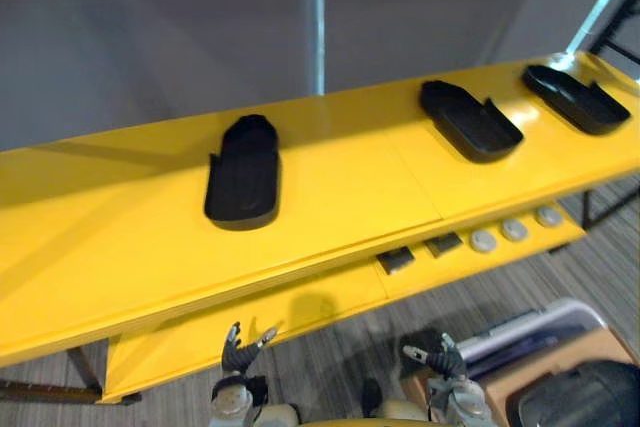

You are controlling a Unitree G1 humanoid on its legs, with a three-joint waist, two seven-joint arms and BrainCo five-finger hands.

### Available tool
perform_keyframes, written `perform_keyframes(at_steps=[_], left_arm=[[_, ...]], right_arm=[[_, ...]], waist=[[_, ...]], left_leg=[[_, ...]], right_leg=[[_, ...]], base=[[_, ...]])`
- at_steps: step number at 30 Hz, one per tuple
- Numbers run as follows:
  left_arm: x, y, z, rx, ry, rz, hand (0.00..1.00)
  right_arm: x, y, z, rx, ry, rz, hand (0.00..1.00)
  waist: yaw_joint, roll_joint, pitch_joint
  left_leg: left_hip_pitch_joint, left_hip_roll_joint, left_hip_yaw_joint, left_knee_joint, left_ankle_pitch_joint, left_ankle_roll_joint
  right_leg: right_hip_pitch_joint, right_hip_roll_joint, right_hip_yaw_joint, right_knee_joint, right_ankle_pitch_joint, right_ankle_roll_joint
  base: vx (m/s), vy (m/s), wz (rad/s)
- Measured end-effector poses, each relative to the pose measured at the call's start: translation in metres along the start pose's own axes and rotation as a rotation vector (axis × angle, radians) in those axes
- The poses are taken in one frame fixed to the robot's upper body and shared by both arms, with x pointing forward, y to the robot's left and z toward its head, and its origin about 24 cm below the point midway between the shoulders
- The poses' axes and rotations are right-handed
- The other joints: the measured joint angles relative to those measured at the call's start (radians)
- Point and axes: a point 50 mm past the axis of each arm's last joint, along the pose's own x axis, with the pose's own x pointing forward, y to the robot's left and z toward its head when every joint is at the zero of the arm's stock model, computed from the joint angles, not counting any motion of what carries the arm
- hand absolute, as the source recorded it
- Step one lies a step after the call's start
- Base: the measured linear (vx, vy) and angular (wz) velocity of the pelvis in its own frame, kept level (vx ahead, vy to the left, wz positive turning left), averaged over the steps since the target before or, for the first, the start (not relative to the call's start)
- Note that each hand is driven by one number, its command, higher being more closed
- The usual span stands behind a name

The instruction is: Walk over and take plastic housings, then place them on the shelf

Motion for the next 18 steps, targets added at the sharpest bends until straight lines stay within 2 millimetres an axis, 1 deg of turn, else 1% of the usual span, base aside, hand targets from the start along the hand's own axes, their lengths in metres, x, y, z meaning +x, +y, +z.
perform_keyframes(at_steps=[1,2,3,4,5,6,7,8,9,10,11,12,13,14,15,17,18], left_arm=[[0.003,0.0,0.008,-0.003,-0.028,0.003,0.0],[0.005,-0.003,0.012,-0.013,-0.038,-0.002,0.0],[0.005,-0.003,0.012,-0.017,-0.038,0.001,0.0],[0.005,-0.002,0.011,-0.015,-0.032,0.006,0.0],[0.005,-0.002,0.011,-0.014,-0.033,0.008,0.0],[0.005,0.0,0.01,-0.009,-0.03,0.012,0.0],[0.005,0.001,0.01,-0.008,-0.029,0.017,0.0],[0.005,0.002,0.009,-0.007,-0.027,0.02,0.0],[0.005,0.003,0.008,-0.004,-0.021,0.022,0.0],[0.008,0.002,0.006,-0.001,-0.007,0.018,0.0],[0.009,0.001,0.004,0.002,0.006,0.015,0.0],[0.009,0.0,-0.002,0.01,0.036,0.011,0.0],[0.008,-0.002,-0.008,0.017,0.062,0.002,0.0],[0.007,-0.003,-0.009,0.021,0.066,-0.005,0.0],[0.005,-0.004,-0.011,0.03,0.068,-0.013,0.0],[0.004,-0.005,-0.013,0.036,0.078,-0.018,0.0],[0.003,-0.007,-0.016,0.04,0.088,-0.027,0.0]], right_arm=[[0.002,0.004,0.008,-0.002,-0.026,0.009,0.0],[0.003,0.007,0.01,-0.019,-0.03,0.022,0.0],[0.003,0.009,0.008,-0.03,-0.024,0.031,0.0],[0.001,0.011,0.002,-0.044,-0.003,0.044,0.0],[-0.001,0.012,-0.003,-0.046,0.013,0.047,0.0],[-0.002,0.012,-0.008,-0.05,0.034,0.048,0.0],[-0.003,0.011,-0.011,-0.052,0.041,0.044,0.0],[-0.004,0.01,-0.012,-0.052,0.044,0.043,0.0],[-0.003,0.01,-0.014,-0.056,0.056,0.044,0.0],[-0.002,0.01,-0.017,-0.062,0.073,0.046,0.0],[0.0,0.01,-0.017,-0.067,0.08,0.048,0.0],[0.003,0.009,-0.017,-0.078,0.088,0.047,0.0],[0.003,0.004,-0.019,-0.088,0.097,0.039,0.0],[0.003,0.003,-0.019,-0.091,0.098,0.034,0.0],[0.003,-0.001,-0.019,-0.096,0.099,0.026,0.0],[0.004,-0.005,-0.019,-0.103,0.099,0.015,0.0],[0.004,-0.009,-0.019,-0.109,0.099,0.002,0.0]], waist=[[-0.001,-0.008,0.016],[0.001,0.008,0.033],[0.002,-0.005,0.028],[0.002,0.005,0.039],[0.002,0.005,0.038],[0.001,0.002,0.036],[0.002,-0.003,0.032],[0.003,-0.012,0.025],[0.005,-0.027,0.015],[0.006,-0.032,0.012],[0.006,-0.033,0.011],[0.005,-0.021,0.013],[0.002,-0.007,0.01],[0.002,-0.004,0.008],[0.005,-0.001,0.006],[0.002,0.002,0.005],[0.0,0.006,0.002]], left_leg=[[-0.008,0.012,0.057,0.003,-0.003,0.024],[-0.006,0.03,0.109,-0.009,-0.001,0.041],[0.002,0.032,0.128,-0.017,0.001,0.045],[0.029,0.032,0.156,-0.035,0.002,0.047],[0.037,0.031,0.166,-0.041,0.003,0.047],[0.048,0.029,0.173,-0.043,0.003,0.048],[0.041,0.024,0.176,-0.045,0.008,0.05],[0.035,0.019,0.176,-0.047,0.014,0.051],[0.016,0.01,0.177,-0.047,0.028,0.053],[-0.003,-0.003,0.167,-0.043,0.045,0.052],[-0.011,-0.009,0.15,-0.042,0.056,0.051],[-0.018,-0.012,0.097,-0.042,0.07,0.039],[-0.017,-0.008,0.06,-0.046,0.088,0.026],[-0.013,-0.005,0.049,-0.051,0.094,0.021],[-0.002,-0.003,0.045,-0.068,0.103,0.008],[0.014,0.001,0.039,-0.1,0.12,-0.005],[0.022,0.003,0.028,-0.122,0.131,-0.003]], right_leg=[[-0.016,-0.018,-0.052,-0.011,-0.014,-0.02],[-0.056,-0.043,-0.148,0.085,-0.04,-0.031],[-0.078,-0.058,-0.195,0.177,-0.065,-0.035],[-0.076,-0.078,-0.254,0.344,-0.132,-0.038],[-0.061,-0.086,-0.269,0.413,-0.165,-0.03],[-0.02,-0.098,-0.276,0.501,-0.225,-0.013],[0.03,-0.1,-0.285,0.526,-0.271,-0.001],[0.057,-0.101,-0.293,0.513,-0.286,-0.005],[0.115,-0.102,-0.303,0.417,-0.318,-0.003],[0.153,-0.101,-0.317,0.296,-0.328,-0.007],[0.174,-0.1,-0.325,0.238,-0.329,-0.009],[0.209,-0.088,-0.324,0.157,-0.315,-0.025],[0.233,-0.075,-0.321,0.114,-0.288,-0.032],[0.238,-0.069,-0.319,0.107,-0.279,-0.035],[0.237,-0.057,-0.303,0.098,-0.27,-0.045],[0.231,-0.042,-0.276,0.094,-0.254,-0.054],[0.223,-0.034,-0.254,0.086,-0.24,-0.056]], base=[[-0.18,0.117,-1.22],[-0.18,0.114,-1.16],[-0.17,0.128,-0.93],[-0.1,0.099,-0.61],[-0.1,0.1,-0.5],[-0.05,0.04,-0.26],[-0.05,0.013,-0.16],[-0.03,-0.037,-0.04],[-0.05,-0.061,-0.04],[-0.06,-0.102,-0.03],[-0.05,-0.117,-0.14],[-0.07,-0.158,-0.11],[-0.07,-0.133,-0.12],[-0.08,-0.123,-0.16],[-0.08,-0.082,-0.34],[-0.08,-0.073,-0.45],[-0.07,-0.058,-0.66]])
